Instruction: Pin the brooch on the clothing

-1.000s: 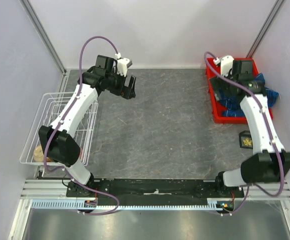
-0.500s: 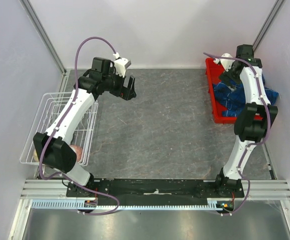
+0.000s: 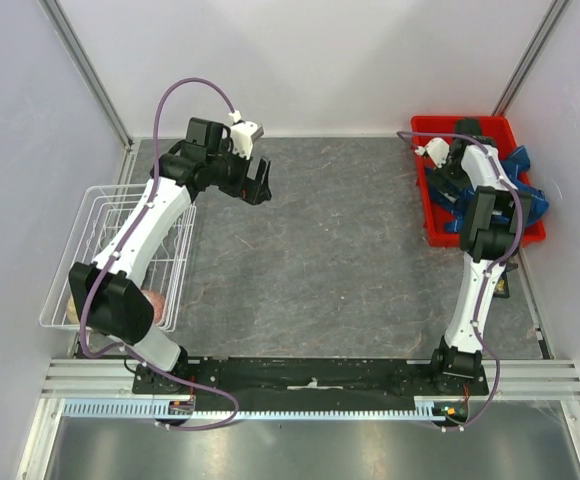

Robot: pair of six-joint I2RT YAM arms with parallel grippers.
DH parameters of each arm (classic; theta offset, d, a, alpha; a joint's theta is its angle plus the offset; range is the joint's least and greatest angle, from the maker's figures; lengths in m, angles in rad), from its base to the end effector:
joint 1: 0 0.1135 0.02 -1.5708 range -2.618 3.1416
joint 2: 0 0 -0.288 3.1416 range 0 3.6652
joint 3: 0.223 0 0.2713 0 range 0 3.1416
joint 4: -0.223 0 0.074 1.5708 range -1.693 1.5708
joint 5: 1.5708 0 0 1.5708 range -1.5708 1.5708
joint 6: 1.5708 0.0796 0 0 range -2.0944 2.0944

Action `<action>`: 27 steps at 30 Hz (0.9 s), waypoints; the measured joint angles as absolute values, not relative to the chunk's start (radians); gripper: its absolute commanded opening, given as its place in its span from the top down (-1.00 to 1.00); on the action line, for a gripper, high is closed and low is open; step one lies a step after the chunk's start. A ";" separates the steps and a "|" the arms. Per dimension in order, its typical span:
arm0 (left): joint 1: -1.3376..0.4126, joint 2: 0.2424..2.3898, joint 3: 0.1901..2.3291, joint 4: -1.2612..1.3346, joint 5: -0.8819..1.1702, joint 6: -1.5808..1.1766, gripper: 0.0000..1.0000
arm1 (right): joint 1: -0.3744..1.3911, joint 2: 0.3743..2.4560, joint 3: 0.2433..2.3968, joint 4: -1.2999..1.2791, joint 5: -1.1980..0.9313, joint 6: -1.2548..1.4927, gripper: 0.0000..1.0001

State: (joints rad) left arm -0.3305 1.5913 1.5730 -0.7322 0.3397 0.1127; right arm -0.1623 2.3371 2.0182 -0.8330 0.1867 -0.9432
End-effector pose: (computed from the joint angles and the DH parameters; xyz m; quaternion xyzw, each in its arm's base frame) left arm 0.3703 -0.1551 0.3549 0.2644 0.8669 -0.1968 0.3738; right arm 0.5421 -0.1037 0.1560 -0.3527 0.9080 -0.1863 0.1283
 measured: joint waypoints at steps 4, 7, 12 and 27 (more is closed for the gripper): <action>-0.330 1.598 1.571 -0.744 0.339 0.114 -0.91 | -0.176 2.339 1.992 -0.809 0.174 -0.923 0.32; -0.324 1.600 1.570 -0.754 0.344 0.115 -0.82 | -0.181 2.339 1.993 -0.813 0.154 -0.911 1.00; -0.298 1.602 1.570 -0.748 0.373 0.113 -0.73 | -0.216 2.321 2.046 -0.841 0.076 -0.863 1.00; -0.115 1.457 1.402 -0.414 0.562 -0.040 -0.89 | -0.112 1.724 2.219 -0.722 -0.218 -0.524 1.00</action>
